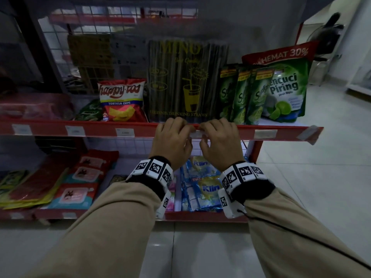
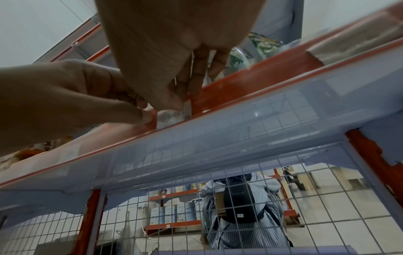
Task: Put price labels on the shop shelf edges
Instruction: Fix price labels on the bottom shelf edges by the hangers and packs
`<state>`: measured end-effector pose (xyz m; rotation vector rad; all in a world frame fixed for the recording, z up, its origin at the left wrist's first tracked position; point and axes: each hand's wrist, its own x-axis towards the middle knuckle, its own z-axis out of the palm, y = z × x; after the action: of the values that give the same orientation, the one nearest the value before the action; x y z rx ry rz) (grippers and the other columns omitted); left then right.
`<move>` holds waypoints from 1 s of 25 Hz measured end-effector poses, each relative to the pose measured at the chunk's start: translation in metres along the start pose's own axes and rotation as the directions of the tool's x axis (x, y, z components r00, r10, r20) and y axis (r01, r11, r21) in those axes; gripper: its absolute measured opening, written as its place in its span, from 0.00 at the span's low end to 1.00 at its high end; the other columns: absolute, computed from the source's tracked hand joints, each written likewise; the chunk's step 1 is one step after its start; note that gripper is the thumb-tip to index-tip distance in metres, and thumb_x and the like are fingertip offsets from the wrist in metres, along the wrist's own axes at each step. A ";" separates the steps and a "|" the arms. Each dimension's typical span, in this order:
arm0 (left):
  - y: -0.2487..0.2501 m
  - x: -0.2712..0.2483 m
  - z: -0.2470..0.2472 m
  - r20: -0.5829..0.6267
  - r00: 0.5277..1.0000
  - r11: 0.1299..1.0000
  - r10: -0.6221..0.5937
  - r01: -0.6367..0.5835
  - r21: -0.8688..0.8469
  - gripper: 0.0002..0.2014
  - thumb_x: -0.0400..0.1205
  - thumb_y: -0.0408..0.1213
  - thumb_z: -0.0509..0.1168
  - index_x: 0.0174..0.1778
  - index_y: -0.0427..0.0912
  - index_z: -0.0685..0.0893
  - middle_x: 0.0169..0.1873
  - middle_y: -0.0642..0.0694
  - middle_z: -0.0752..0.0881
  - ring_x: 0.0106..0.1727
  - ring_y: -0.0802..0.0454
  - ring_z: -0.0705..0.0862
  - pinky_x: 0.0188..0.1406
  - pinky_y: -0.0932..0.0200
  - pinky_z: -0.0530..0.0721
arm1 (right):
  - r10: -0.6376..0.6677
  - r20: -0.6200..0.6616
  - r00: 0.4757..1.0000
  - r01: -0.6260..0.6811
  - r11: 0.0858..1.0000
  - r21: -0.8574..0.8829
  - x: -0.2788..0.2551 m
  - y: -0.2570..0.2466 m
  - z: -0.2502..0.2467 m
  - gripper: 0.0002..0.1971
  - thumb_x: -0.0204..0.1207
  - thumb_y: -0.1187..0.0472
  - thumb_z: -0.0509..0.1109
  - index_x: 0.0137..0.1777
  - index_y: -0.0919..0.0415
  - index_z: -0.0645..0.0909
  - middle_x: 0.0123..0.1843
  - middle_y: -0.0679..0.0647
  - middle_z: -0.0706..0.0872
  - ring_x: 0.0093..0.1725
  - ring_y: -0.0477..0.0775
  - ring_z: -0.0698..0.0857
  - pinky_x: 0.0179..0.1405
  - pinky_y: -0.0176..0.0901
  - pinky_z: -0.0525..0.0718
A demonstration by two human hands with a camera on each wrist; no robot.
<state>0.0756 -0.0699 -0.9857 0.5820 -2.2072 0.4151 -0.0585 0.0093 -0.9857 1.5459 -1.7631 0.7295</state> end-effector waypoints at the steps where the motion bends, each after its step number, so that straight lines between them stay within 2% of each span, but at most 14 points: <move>1: -0.002 0.000 0.001 0.001 1.000 1.000 -0.002 0.002 -0.008 0.13 0.72 0.35 0.70 0.52 0.40 0.84 0.47 0.42 0.81 0.47 0.40 0.78 0.42 0.51 0.70 | 0.016 0.021 1.000 -0.015 1.000 -0.024 0.001 -0.002 0.000 0.12 0.68 0.63 0.69 0.52 0.60 0.82 0.47 0.56 0.84 0.47 0.62 0.79 0.45 0.52 0.74; 6: 0.001 0.000 0.004 0.041 0.997 0.998 -0.063 0.062 0.015 0.13 0.73 0.40 0.67 0.52 0.41 0.83 0.48 0.41 0.81 0.48 0.40 0.77 0.43 0.49 0.71 | 0.121 0.180 0.976 -0.105 0.990 -0.098 0.010 -0.012 -0.005 0.13 0.70 0.56 0.68 0.54 0.58 0.79 0.52 0.55 0.80 0.53 0.61 0.76 0.50 0.53 0.70; 8: 0.000 -0.001 0.003 0.067 0.995 0.997 -0.071 0.071 -0.001 0.13 0.74 0.42 0.66 0.52 0.41 0.81 0.49 0.41 0.80 0.49 0.40 0.77 0.44 0.49 0.70 | 0.124 0.223 0.967 -0.103 0.989 -0.106 0.010 -0.012 -0.009 0.15 0.72 0.54 0.68 0.56 0.57 0.78 0.55 0.56 0.78 0.56 0.60 0.75 0.52 0.52 0.68; 12: -0.007 -0.003 0.002 0.079 0.996 0.999 -0.032 0.035 -0.032 0.13 0.75 0.41 0.65 0.53 0.41 0.80 0.51 0.42 0.80 0.50 0.40 0.76 0.45 0.48 0.71 | 0.106 0.312 0.944 -0.104 0.994 -0.024 0.018 -0.005 -0.016 0.12 0.76 0.55 0.68 0.57 0.55 0.81 0.56 0.55 0.76 0.57 0.59 0.76 0.52 0.51 0.69; 15: -0.008 -0.001 0.002 0.061 0.997 0.992 -0.053 0.060 -0.113 0.13 0.76 0.41 0.65 0.55 0.42 0.81 0.50 0.43 0.81 0.50 0.41 0.77 0.47 0.48 0.72 | 0.143 0.339 0.930 -0.194 0.974 0.119 0.025 -0.001 -0.020 0.07 0.75 0.57 0.72 0.52 0.54 0.83 0.51 0.53 0.79 0.54 0.56 0.79 0.55 0.54 0.77; 17: -0.008 0.001 0.002 0.037 0.993 0.968 -0.115 0.120 -0.222 0.12 0.78 0.40 0.64 0.56 0.43 0.81 0.48 0.45 0.82 0.50 0.43 0.77 0.49 0.49 0.71 | 0.199 0.290 0.936 -0.281 0.920 0.273 0.027 0.000 -0.021 0.04 0.73 0.62 0.74 0.46 0.55 0.83 0.44 0.50 0.84 0.47 0.51 0.82 0.52 0.52 0.82; 20: -0.008 0.004 0.005 0.042 0.980 0.927 -0.196 0.199 -0.318 0.12 0.82 0.42 0.60 0.58 0.43 0.81 0.48 0.47 0.83 0.52 0.45 0.77 0.54 0.51 0.68 | 0.334 0.175 0.926 -0.375 0.769 0.517 0.023 0.000 -0.018 0.06 0.72 0.67 0.75 0.42 0.56 0.83 0.36 0.43 0.85 0.38 0.38 0.83 0.43 0.34 0.83; 22: -0.008 0.003 0.007 0.038 0.977 0.917 -0.211 0.211 -0.338 0.14 0.84 0.45 0.59 0.60 0.44 0.80 0.49 0.48 0.83 0.53 0.46 0.77 0.54 0.52 0.67 | 0.409 0.105 0.907 -0.376 0.668 0.642 0.019 -0.004 -0.015 0.07 0.72 0.67 0.75 0.44 0.54 0.82 0.37 0.40 0.84 0.38 0.34 0.83 0.41 0.27 0.80; 25: -0.008 0.001 0.007 0.036 0.973 0.900 -0.229 0.225 -0.372 0.15 0.85 0.49 0.58 0.61 0.45 0.80 0.49 0.49 0.83 0.52 0.48 0.77 0.51 0.53 0.67 | 0.477 0.107 0.872 -0.377 0.517 0.769 0.015 -0.013 -0.012 0.08 0.73 0.67 0.75 0.46 0.53 0.82 0.40 0.45 0.87 0.41 0.39 0.85 0.45 0.33 0.84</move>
<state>0.0749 -0.0798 -0.9883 0.6142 -2.1032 -0.1273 -0.0450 0.0076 -0.9666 1.4840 -1.8537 2.0238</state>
